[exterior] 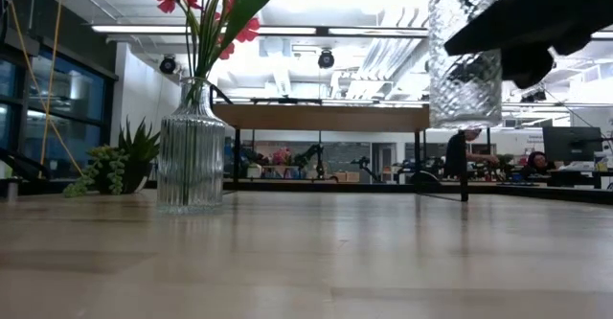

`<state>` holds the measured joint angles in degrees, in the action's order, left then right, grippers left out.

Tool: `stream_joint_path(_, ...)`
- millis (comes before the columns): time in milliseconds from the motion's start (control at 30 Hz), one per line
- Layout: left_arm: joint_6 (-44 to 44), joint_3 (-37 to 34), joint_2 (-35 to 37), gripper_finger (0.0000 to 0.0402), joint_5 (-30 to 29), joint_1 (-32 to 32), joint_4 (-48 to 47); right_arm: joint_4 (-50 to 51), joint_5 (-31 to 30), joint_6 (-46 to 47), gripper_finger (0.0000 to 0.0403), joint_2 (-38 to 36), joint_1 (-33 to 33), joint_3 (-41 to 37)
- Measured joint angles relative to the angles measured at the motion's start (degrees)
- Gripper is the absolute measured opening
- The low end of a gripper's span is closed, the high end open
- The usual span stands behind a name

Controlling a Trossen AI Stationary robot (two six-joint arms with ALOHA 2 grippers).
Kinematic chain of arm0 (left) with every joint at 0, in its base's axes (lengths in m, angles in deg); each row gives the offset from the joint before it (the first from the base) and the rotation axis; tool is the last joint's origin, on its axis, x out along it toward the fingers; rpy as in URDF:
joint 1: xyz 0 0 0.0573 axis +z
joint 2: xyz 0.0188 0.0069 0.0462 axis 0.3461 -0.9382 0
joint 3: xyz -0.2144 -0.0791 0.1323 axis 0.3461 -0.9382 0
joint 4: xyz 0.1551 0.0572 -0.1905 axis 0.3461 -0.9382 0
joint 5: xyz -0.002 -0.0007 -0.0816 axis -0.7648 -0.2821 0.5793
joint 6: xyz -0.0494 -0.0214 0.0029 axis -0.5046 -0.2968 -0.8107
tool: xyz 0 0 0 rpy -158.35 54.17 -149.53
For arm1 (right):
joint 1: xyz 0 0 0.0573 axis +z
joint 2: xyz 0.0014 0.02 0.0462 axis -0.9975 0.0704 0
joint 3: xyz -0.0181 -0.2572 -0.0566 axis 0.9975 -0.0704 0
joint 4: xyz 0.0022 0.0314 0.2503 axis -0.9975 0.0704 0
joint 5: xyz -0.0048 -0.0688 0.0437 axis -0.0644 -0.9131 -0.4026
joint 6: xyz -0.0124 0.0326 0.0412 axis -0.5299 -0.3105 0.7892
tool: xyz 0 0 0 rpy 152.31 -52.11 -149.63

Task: Pick and place flowers into a vace then onto a shelf
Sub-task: Put the right transparent vase with flowers on the shelf

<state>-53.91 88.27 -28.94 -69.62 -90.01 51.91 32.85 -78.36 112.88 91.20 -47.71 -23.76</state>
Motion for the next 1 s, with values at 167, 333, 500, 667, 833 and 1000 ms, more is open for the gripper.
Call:
stream_joint_path(167,0.0,0.0,0.0,0.0113,0.0,-0.01,0.02,10.07,1.26,4.67,0.0244,-3.8,0.16,0.0)
stream_joint_path(333,0.0,0.0,0.0,0.0113,0.0,0.0,0.0,19.08,3.76,10.98,0.0244,-4.91,0.35,0.0)
stream_joint_path(500,0.0,0.0,0.0,0.0113,-0.02,0.0,-0.14,19.56,3.16,11.81,0.0244,-5.01,1.5,0.0)
stream_joint_path(667,0.36,0.0,0.0,0.0113,-0.02,0.0,-0.17,19.73,1.7,13.36,0.0244,-5.01,1.7,0.0)
stream_joint_path(833,0.39,0.0,0.0,0.0113,-0.02,-0.01,-0.17,19.94,0.17,14.08,0.0244,-5.57,1.67,0.0)
stream_joint_path(1000,0.42,0.0,0.0,0.0113,-0.02,-0.02,-0.17,25.16,-2.29,14.45,0.0244,-7.94,1.67,3.14)
